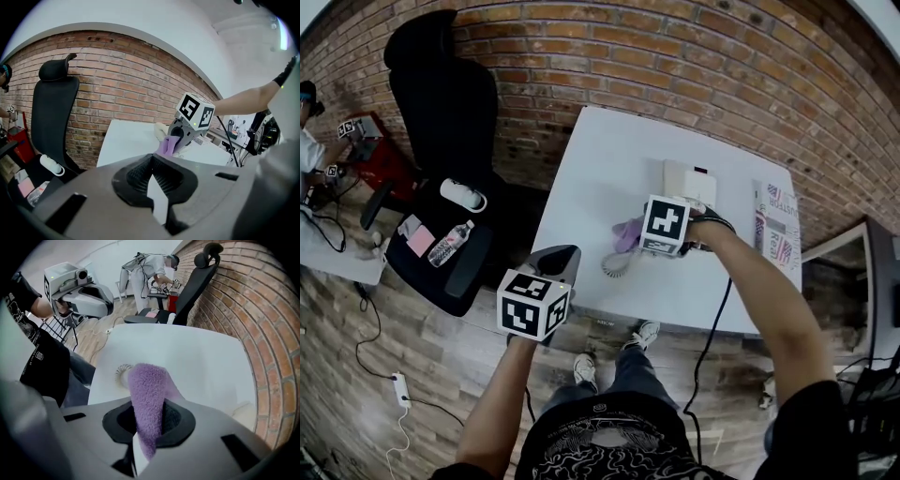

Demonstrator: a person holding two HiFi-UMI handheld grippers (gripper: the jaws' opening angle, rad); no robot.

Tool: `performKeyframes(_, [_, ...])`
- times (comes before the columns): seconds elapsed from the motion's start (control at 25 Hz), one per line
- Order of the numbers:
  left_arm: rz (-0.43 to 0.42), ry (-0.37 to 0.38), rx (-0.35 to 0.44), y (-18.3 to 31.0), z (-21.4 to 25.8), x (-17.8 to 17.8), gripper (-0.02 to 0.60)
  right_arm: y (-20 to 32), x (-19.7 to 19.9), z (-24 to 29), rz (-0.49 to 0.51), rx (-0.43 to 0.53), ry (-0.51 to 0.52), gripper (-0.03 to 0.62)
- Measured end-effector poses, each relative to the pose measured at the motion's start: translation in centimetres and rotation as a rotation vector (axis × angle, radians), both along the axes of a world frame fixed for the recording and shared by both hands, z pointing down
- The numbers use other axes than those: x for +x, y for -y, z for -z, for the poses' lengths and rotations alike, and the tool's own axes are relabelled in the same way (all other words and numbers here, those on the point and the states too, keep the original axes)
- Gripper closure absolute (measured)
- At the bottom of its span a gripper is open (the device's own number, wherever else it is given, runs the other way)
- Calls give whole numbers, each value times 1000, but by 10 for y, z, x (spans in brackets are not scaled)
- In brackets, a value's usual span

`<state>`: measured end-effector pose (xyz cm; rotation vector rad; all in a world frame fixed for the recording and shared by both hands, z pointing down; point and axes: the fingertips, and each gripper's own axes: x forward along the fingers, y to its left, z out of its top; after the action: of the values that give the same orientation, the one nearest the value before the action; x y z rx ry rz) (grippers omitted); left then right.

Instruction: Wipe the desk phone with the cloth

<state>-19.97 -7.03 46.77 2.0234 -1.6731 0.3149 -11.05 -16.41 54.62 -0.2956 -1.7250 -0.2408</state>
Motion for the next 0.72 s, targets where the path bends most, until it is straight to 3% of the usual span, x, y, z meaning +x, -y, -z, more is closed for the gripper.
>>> performKeyframes(0.24, [-50,4,14,0,6,8,575,-11,1,11,-71,9,59,546])
performKeyframes(0.48, [-77,11,38,2,18,7,575,-16,-4,50,-175,41,224,546])
performKeyframes(0.72, [-104,18,67,11,34,13,575,-17,19,101,-296,99,419,546])
